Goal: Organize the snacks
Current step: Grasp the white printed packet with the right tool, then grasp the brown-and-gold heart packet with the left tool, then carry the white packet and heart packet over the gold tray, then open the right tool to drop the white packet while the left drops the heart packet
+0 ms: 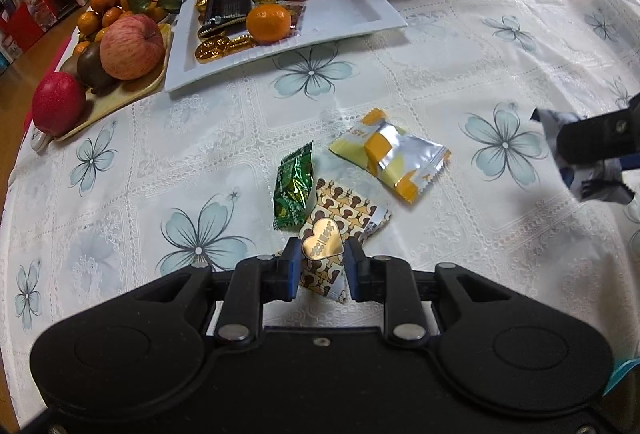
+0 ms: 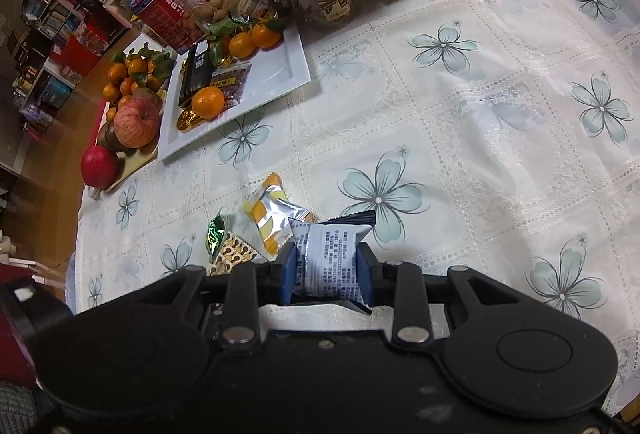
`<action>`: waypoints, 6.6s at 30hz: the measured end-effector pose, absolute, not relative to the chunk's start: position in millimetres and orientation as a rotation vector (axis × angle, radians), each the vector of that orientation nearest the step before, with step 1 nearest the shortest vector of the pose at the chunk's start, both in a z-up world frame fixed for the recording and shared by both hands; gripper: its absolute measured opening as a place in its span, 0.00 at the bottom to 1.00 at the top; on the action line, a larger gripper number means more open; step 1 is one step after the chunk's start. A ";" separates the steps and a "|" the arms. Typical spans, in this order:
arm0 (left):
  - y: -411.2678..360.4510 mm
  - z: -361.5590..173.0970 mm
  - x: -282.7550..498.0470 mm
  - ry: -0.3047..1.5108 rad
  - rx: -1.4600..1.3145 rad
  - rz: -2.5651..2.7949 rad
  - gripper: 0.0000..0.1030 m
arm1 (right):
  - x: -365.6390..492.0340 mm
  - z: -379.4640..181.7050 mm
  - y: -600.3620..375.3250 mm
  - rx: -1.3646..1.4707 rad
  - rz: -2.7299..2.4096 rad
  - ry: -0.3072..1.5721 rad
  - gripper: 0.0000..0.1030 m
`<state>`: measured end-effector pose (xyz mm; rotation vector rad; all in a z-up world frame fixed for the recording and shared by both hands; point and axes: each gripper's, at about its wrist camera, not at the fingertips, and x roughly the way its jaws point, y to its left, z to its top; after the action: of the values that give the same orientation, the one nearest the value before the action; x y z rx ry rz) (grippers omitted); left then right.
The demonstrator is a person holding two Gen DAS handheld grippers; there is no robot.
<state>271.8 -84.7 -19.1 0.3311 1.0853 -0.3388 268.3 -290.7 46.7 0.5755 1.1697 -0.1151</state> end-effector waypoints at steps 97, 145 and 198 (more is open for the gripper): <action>-5.3 37.9 -26.7 0.905 0.046 -0.107 0.38 | -49.6 68.5 -205.4 0.399 -0.019 0.767 0.32; -6.9 16.6 -32.7 1.082 -0.048 -0.200 0.39 | -82.1 63.4 -200.3 0.357 -0.018 0.906 0.32; 2.0 26.1 -31.1 1.028 -0.073 -0.101 0.42 | -79.4 60.0 -192.3 0.329 0.014 0.944 0.34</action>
<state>-31.1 2.0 26.1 -0.0728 1.0282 -0.1007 -79.4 -192.3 60.0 0.3287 0.9442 0.0140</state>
